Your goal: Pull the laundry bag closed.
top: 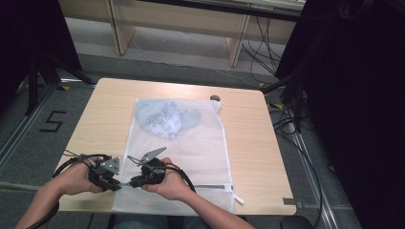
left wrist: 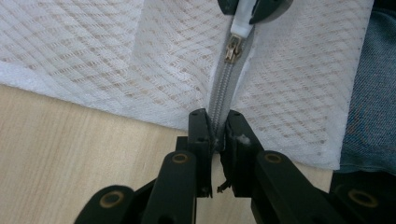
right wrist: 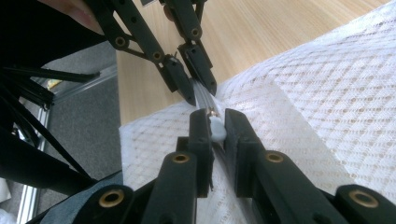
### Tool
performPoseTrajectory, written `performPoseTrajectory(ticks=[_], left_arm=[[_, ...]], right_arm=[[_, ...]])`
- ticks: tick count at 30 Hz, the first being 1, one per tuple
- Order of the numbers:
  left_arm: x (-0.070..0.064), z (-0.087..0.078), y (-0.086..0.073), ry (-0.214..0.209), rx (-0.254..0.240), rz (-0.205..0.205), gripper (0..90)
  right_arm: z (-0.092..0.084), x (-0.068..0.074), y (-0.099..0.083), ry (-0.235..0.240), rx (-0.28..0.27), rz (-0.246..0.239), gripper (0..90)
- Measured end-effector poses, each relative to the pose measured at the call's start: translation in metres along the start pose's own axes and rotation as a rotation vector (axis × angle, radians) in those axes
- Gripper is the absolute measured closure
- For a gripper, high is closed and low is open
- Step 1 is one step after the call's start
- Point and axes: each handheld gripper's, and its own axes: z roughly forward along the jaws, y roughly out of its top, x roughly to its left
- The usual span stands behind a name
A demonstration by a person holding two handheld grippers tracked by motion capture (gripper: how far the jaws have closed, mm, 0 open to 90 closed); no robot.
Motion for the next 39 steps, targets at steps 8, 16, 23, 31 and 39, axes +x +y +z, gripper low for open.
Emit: performPoseTrajectory(ticks=[8,16,23,31,39], left_arm=[[-0.0007,0.0005,-0.0005,-0.003,-0.006,-0.013,82.1],[0.0017,-0.0019,0.0004,-0.004,0.033,0.028,82.1],[0.0017,-0.002,0.0005,-0.003,0.036,0.031,82.1],[0.0034,-0.0021,0.0009,0.004,0.032,0.057,82.2],[0.0042,-0.0022,0.0018,0.007,0.038,0.072,82.2]], right_arm=[[-0.0023,-0.0015,-0.0033,0.002,-0.004,0.01,82.5],[-0.0022,-0.0015,-0.0026,-0.003,-0.003,-0.001,82.5],[-0.0019,-0.0029,-0.0026,0.004,-0.006,-0.01,82.5],[-0.0032,-0.0023,-0.0052,-0.004,-0.006,0.012,82.5],[-0.0079,-0.0034,-0.0066,-0.006,0.0,0.006,82.5]])
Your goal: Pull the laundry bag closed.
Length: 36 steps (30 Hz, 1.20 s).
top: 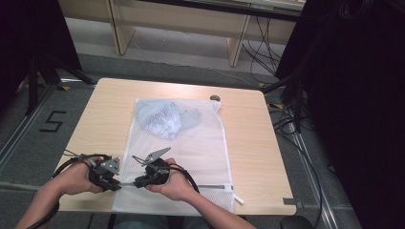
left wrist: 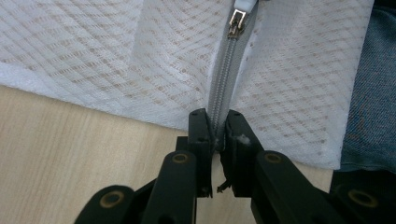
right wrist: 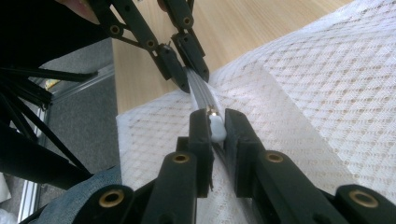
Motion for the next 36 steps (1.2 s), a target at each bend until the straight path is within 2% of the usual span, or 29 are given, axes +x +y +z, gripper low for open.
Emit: performPoseTrajectory(ticks=[5,7,8,9,10,11,12,15,18,25,30,32,33,34,36], left_arm=[[0.0,0.0,0.0,-0.002,-0.001,-0.006,82.2],[0.0,0.0,-0.001,-0.002,-0.006,-0.011,82.2],[-0.001,0.0,0.0,-0.001,-0.01,-0.017,82.2],[0.0,0.0,0.0,0.0,-0.005,-0.003,82.2],[-0.001,0.001,0.0,0.004,-0.013,-0.011,82.2],[0.0,0.0,0.0,0.001,-0.004,0.0,82.2],[0.0,0.0,0.0,0.001,0.0,0.003,82.2],[0.0,0.0,0.0,0.0,0.0,0.005,82.2],[-0.001,0.001,0.0,0.0,-0.017,-0.023,82.2],[-0.001,0.001,0.0,0.001,-0.016,-0.013,82.2],[-0.001,0.001,0.0,0.001,-0.016,-0.015,82.2],[0.0,0.001,0.0,0.0,-0.011,-0.01,82.2],[-0.001,0.001,0.0,-0.001,-0.016,-0.025,82.2],[0.0,0.001,0.0,0.001,-0.013,-0.011,82.2],[0.0,0.001,0.0,0.001,-0.015,-0.013,82.2]], right_arm=[[-0.002,0.001,-0.002,-0.008,0.007,0.015,82.5],[-0.004,-0.002,-0.003,-0.015,0.003,-0.007,82.5],[-0.005,-0.001,-0.003,-0.011,0.005,0.012,82.5],[-0.005,-0.002,-0.004,-0.009,0.002,0.017,82.5],[-0.005,-0.002,-0.004,-0.009,0.002,0.013,82.5],[-0.005,0.0,-0.004,-0.011,0.009,0.021,82.5],[-0.005,-0.001,-0.004,-0.016,0.008,0.001,82.5],[-0.005,-0.001,-0.004,-0.014,0.01,0.013,82.5],[-0.006,-0.001,-0.004,-0.014,0.009,0.015,82.5],[-0.008,-0.003,-0.005,-0.018,0.007,-0.001,82.5],[-0.011,-0.003,-0.008,-0.02,0.012,0.024,82.5],[-0.012,-0.003,-0.009,-0.025,0.013,0.02,82.5],[-0.012,-0.003,-0.009,-0.032,0.015,0.015,82.5],[-0.012,-0.004,-0.009,-0.024,0.008,0.001,82.5],[-0.013,-0.004,-0.009,-0.026,0.011,0.013,82.5]])
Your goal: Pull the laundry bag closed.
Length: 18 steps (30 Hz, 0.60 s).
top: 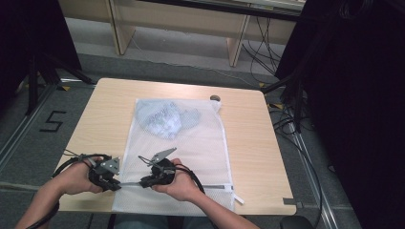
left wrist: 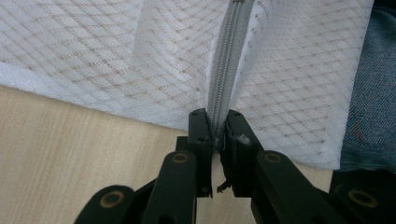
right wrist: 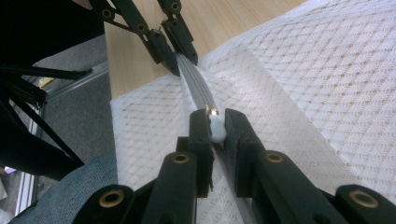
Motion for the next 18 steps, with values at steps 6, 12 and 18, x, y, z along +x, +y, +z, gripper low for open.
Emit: performPoseTrajectory(ticks=[6,12,18], left_arm=[[0.0003,-0.0008,-0.0002,-0.004,0.013,0.004,82.2],[0.0004,-0.0008,-0.0002,-0.004,0.012,0.002,82.2],[0.0009,-0.0006,0.0003,-0.003,0.012,0.011,82.2]], right_arm=[[-0.0024,-0.0012,-0.0018,-0.006,0.004,-0.003,82.5],[-0.0037,-0.0032,-0.0026,-0.011,0.004,-0.021,82.5],[-0.008,-0.0039,-0.0052,-0.022,0.011,0.006,82.5]])
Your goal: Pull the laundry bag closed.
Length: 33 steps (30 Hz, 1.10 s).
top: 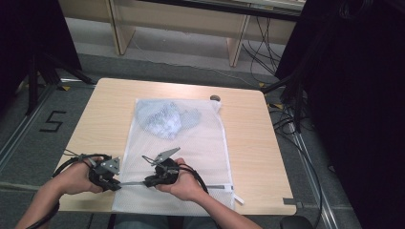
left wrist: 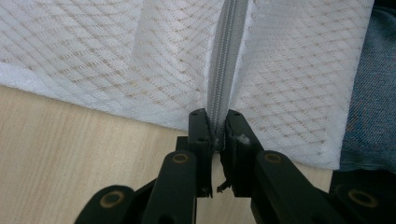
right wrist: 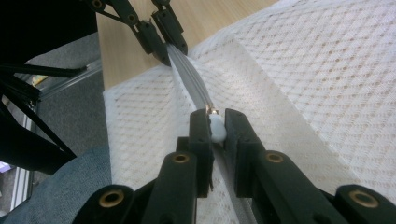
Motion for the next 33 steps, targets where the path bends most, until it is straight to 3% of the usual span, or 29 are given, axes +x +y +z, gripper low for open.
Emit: performPoseTrajectory(ticks=[23,24,25,26,33], left_arm=[[-0.0004,0.0002,0.0001,0.001,-0.001,-0.001,82.2],[-0.0015,0.0011,0.0,0.002,-0.014,-0.015,82.2],[-0.0044,0.0035,-0.0002,-0.003,-0.047,-0.058,82.2],[-0.003,0.0023,-0.0001,0.001,-0.029,-0.038,82.2],[-0.0024,0.002,-0.0002,-0.002,-0.026,-0.033,82.2]], right_arm=[[-0.0032,-0.0016,-0.0037,-0.005,0.009,0.006,82.5],[-0.0036,-0.0015,-0.0035,-0.008,0.01,0.011,82.5],[-0.0038,-0.0017,-0.0032,-0.004,0.012,0.006,82.5],[-0.0038,-0.0021,-0.0029,-0.004,0.011,-0.004,82.5],[-0.0088,-0.0034,-0.0054,-0.02,0.028,0.014,82.5]])
